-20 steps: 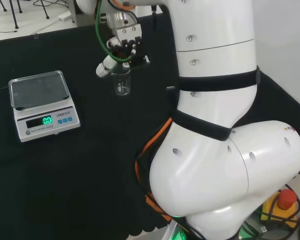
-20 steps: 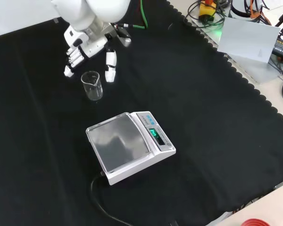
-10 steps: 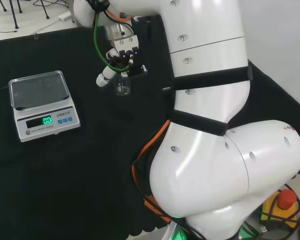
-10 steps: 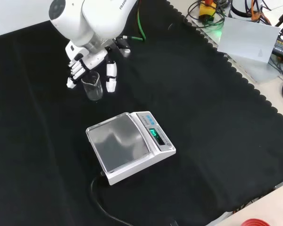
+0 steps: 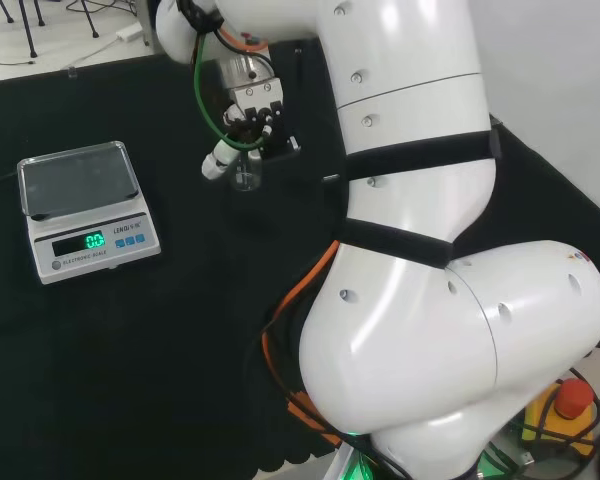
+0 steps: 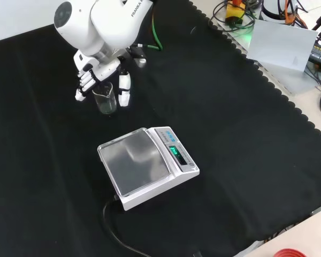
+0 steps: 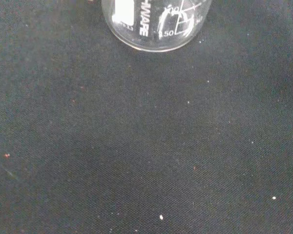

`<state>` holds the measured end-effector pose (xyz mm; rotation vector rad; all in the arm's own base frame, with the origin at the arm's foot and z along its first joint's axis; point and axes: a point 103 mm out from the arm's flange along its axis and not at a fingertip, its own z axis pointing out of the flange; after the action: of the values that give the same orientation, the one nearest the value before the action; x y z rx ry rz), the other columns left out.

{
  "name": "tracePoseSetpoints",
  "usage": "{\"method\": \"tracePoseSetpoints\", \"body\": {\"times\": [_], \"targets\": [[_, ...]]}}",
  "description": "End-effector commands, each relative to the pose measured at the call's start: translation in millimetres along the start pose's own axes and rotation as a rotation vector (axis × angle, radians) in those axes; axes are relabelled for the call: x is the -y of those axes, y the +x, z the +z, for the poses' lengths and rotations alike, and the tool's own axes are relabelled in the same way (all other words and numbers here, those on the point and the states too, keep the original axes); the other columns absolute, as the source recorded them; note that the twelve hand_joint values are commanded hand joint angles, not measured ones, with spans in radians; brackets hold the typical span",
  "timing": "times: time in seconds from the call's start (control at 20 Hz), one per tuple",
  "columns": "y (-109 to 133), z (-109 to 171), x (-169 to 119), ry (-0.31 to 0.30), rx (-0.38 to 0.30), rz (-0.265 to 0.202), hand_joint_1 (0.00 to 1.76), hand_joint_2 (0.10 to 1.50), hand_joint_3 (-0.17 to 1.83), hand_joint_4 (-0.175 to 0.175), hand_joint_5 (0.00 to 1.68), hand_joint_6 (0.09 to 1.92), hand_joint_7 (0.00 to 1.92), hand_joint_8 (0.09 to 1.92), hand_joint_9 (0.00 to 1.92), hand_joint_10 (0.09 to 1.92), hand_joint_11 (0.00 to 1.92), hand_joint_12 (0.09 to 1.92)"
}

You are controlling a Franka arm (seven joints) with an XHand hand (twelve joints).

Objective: Pick up the beaker.

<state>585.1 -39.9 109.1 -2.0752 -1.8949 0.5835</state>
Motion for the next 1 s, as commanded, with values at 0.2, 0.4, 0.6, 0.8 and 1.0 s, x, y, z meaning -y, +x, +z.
{"method": "tracePoseSetpoints", "body": {"times": [0.2, 0.4, 0.6, 0.8, 1.0], "targets": [[2.3, 6.0, -5.2, -0.063, 0.005, 0.042, 0.66, 0.73, 0.02, 0.047, 0.16, 0.09, 0.01, 0.6, 0.21, 0.89, 0.1, 1.52], [2.9, 7.1, -6.0, -0.11, -0.019, 0.041, 0.81, 0.75, 0.04, 0.062, 0.37, 0.09, 0.16, 0.68, 0.45, 0.81, 0.32, 1.43], [1.0, 7.2, -6.2, -0.15, -0.053, 0.044, 0.87, 0.76, 0.06, 0.074, 0.55, 0.22, 0.34, 0.7, 0.63, 0.72, 0.49, 1.35], [1.7, 6.3, -6.3, -0.207, -0.076, 0.066, 0.91, 0.75, 0.12, 0.108, 0.66, 0.71, 0.5, 0.71, 0.77, 0.67, 0.63, 1.28], [3.0, 6.9, -7.5, -0.245, -0.094, 0.084, 0.99, 0.69, 0.29, 0.154, 0.88, 0.82, 0.68, 0.75, 0.93, 0.61, 0.77, 1.22]]}}
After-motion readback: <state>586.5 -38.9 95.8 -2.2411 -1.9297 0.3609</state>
